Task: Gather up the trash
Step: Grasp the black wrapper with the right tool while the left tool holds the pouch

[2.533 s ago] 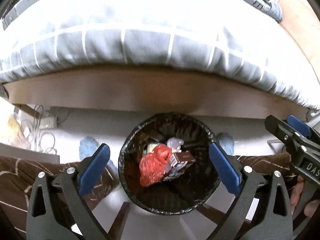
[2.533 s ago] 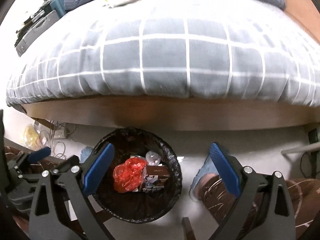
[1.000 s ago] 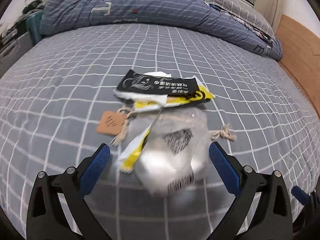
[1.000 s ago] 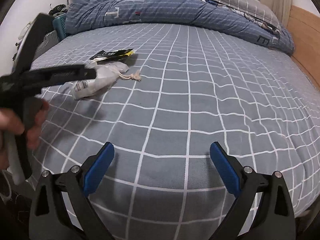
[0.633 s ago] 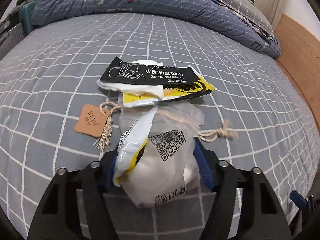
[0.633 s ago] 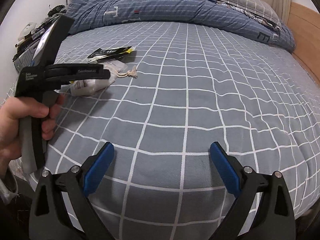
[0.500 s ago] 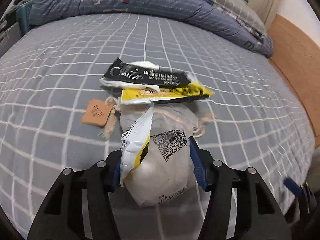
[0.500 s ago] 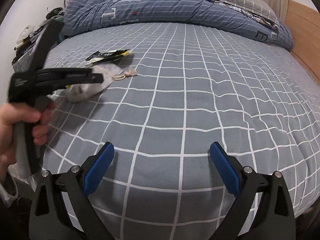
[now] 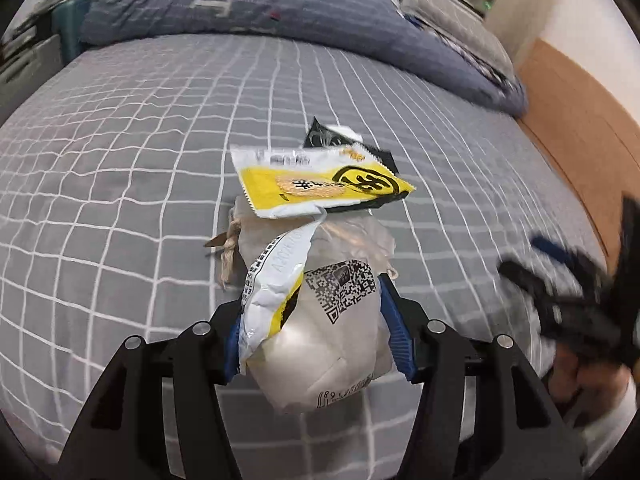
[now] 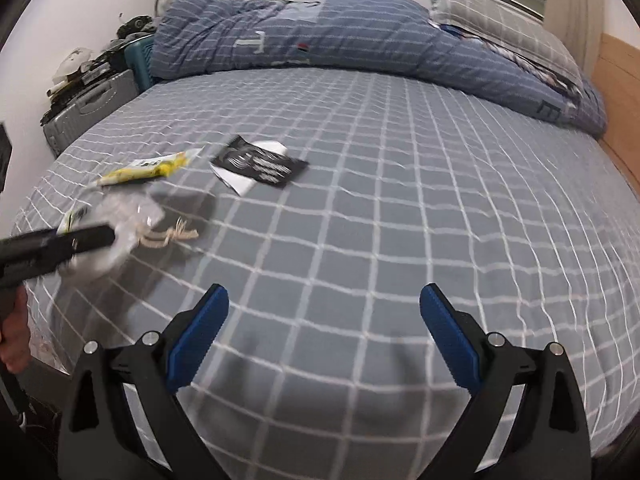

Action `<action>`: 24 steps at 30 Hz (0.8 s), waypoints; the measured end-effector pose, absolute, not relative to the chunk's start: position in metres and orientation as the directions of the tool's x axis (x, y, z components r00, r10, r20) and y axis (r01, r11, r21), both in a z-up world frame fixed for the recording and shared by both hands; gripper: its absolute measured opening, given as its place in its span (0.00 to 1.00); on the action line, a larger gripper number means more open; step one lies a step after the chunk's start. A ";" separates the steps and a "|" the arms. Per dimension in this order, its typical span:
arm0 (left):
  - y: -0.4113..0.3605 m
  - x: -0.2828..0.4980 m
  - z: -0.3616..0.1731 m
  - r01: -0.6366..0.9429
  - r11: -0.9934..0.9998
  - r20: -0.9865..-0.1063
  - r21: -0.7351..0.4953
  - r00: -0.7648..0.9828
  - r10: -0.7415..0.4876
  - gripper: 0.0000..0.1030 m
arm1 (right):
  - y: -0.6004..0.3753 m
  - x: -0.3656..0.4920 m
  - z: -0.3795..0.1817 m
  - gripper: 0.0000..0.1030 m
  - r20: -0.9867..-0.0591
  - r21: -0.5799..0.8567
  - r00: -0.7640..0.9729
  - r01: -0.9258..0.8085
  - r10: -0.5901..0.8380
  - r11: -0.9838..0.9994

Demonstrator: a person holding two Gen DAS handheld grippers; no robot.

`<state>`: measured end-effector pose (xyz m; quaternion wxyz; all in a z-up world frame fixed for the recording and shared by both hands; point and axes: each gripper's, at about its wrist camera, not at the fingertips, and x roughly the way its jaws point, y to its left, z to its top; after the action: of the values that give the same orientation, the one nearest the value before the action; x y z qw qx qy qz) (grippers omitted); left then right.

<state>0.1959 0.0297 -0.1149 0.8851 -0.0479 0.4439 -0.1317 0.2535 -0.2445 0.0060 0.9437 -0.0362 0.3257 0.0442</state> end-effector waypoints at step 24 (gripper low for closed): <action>-0.005 0.172 -0.107 0.382 0.912 -0.824 -0.150 0.461 -0.329 0.57 | -0.261 0.271 0.014 0.90 -0.641 -0.026 0.768 -0.053 0.025 0.998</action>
<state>0.1720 -0.0051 -0.1069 0.8542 0.0280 0.4757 -0.2081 0.2710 -0.2607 0.0140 0.9398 -0.0212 0.3403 0.0207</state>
